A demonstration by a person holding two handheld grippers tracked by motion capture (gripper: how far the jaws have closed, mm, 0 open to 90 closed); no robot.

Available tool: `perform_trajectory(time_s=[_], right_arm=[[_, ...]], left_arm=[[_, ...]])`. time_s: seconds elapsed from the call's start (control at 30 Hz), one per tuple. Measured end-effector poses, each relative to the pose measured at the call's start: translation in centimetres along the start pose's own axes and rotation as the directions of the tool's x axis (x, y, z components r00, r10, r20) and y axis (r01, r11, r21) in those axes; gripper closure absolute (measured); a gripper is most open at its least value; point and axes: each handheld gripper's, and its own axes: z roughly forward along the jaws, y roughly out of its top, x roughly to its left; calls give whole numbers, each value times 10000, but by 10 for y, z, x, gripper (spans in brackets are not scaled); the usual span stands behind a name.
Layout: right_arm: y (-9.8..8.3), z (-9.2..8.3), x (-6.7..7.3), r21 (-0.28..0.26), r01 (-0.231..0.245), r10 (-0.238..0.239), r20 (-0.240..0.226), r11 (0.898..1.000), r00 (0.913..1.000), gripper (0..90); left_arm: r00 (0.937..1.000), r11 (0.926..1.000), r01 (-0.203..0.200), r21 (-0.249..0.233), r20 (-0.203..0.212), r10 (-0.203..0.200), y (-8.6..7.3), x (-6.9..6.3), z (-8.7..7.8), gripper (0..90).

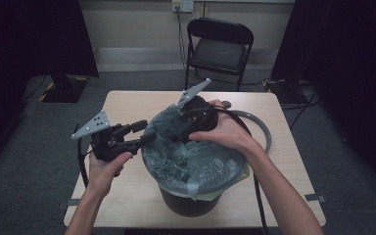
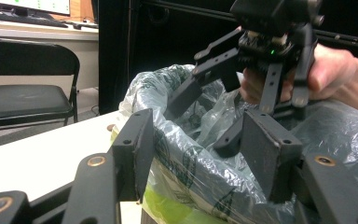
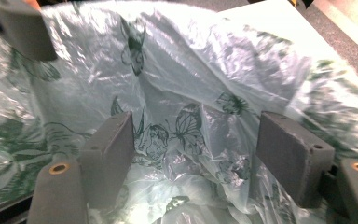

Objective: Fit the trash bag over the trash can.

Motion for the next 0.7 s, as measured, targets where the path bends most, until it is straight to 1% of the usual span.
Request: perform_trajectory(time_s=[0.07,0.13,0.2,0.23,0.27,0.33,0.4,0.47,0.57,0.6,0.63,0.7], right_arm=[[1,-6,-1,-333,-51,48,-88,9994,9999,271],[2,-15,-2,-713,-179,176,-53,9973,9998,269],[3,-23,-4,-1120,-265,265,-15,9934,9996,272],[3,-27,-6,-1302,-330,334,8,9909,9994,278],[2,-31,-8,-1442,-375,392,95,9888,9992,286],[-1,-38,-13,-1655,-641,677,161,9841,9976,294],[-3,-45,-17,-1803,-793,869,349,9804,9956,328],[-6,-54,-21,-2106,-988,1096,402,9726,9932,372],[-11,-64,-27,-2181,-987,1208,908,9709,9885,434],[-14,-67,-29,-2250,-1056,1287,907,9686,9875,504],[-17,-70,-32,-2243,-1033,1263,909,9690,9878,521],[-24,-74,-35,-2280,-1057,1365,1239,9679,9829,578]], left_arm=[[10000,10000,-15,20,-12,15,0,0,0,436],[10000,10000,29,15,-47,-28,0,1,0,433],[10000,10000,33,27,-78,-33,0,1,0,420],[9999,9999,108,-17,-117,-108,0,1,-1,409],[9999,10000,54,-18,-150,-54,1,2,-2,397],[9997,9999,139,-82,-206,-141,1,3,-3,388],[9995,9998,160,-135,-270,-163,1,3,-4,375],[9995,9997,176,-181,-277,-181,2,4,-6,371],[9993,9998,124,-171,-343,-130,2,4,-7,367],[9993,9998,116,-163,-354,-122,2,5,-7,367],[9993,9998,137,-158,-332,-142,1,4,-6,366],[9993,9998,139,-145,-353,-144,1,5,-6,365]])
